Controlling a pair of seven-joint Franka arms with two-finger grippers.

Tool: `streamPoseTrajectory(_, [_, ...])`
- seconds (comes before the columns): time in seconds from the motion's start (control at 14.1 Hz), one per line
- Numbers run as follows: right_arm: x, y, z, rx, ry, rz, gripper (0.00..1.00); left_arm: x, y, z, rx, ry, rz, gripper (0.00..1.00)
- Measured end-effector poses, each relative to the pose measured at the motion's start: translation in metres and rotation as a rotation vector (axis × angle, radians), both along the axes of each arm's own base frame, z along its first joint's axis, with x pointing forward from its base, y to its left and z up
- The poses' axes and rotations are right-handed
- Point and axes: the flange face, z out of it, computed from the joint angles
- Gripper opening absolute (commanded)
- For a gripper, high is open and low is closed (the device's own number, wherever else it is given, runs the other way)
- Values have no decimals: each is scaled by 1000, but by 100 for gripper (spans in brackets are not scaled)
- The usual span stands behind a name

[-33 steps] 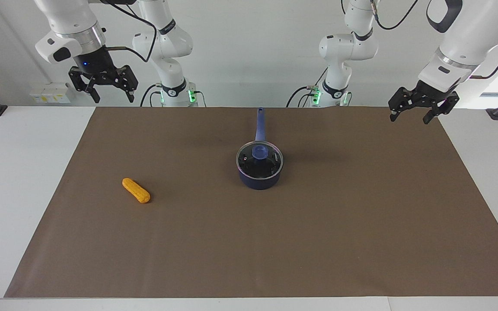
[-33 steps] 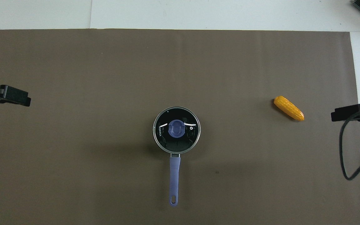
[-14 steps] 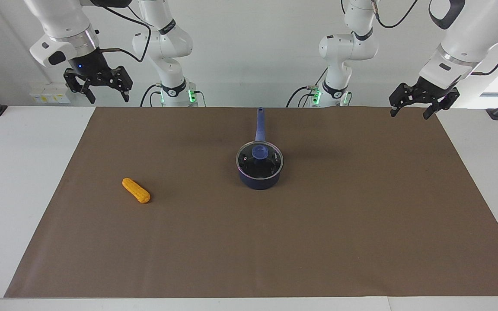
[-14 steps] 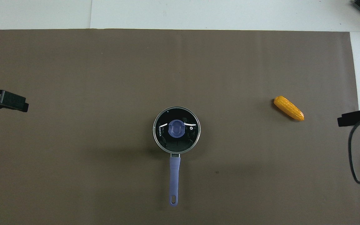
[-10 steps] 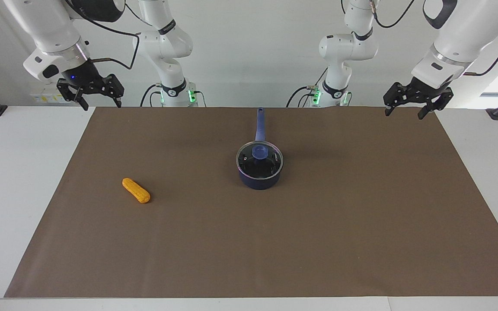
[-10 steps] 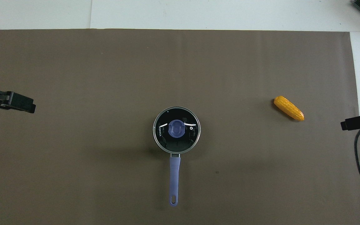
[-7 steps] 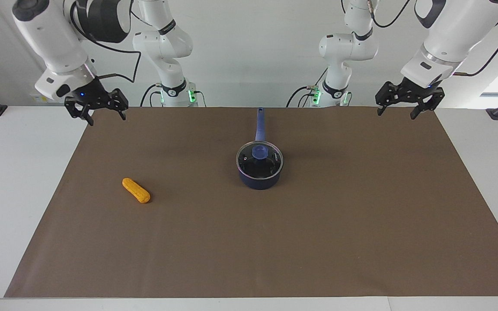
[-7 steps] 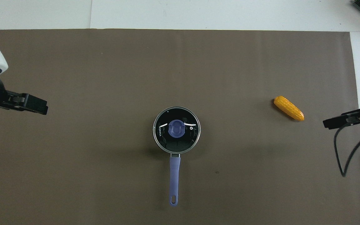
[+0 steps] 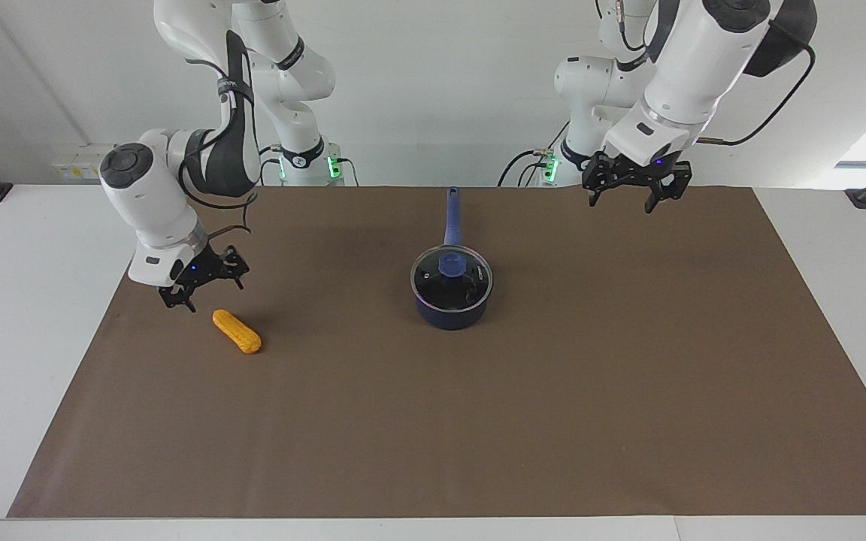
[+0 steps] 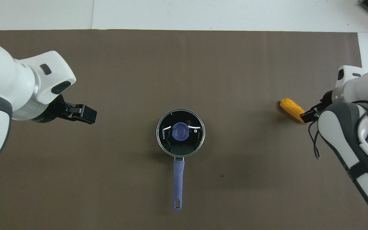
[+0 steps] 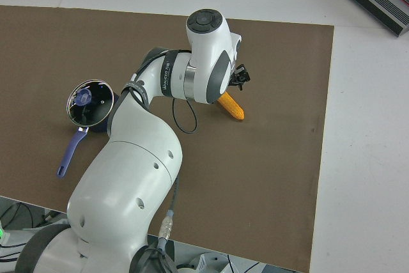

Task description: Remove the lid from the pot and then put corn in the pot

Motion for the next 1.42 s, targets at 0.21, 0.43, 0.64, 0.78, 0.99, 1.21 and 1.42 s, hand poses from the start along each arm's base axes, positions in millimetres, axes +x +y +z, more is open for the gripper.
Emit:
streamPoseTrajectory(0.21, [11, 21, -21, -5, -22, 103, 100, -5, -34, -17, 4, 4, -14, 100])
streamPoseTrajectory(0.43, [18, 25, -57, -9, -11, 172, 100, -4, -68, -39, 6, -1, 0, 100])
streamPoseTrajectory(0.64, [19, 19, -81, -10, 13, 192, 100, -2, -107, -70, 11, -1, 32, 100])
streamPoseTrajectory(0.78, [19, 17, -84, -10, 18, 189, 100, -3, -131, -92, 19, 7, 52, 100])
streamPoseTrajectory(0.99, [18, 15, -85, -10, 20, 186, 46, -7, -171, -120, 11, -13, 80, 100])
streamPoseTrajectory(1.21, [15, -1, -91, -8, 32, 156, 0, -14, -202, -141, 1, -30, 118, 100])
streamPoseTrajectory(1.42, [14, -1, -92, -4, 41, 82, 0, -14, -221, -161, -11, -43, 182, 100])
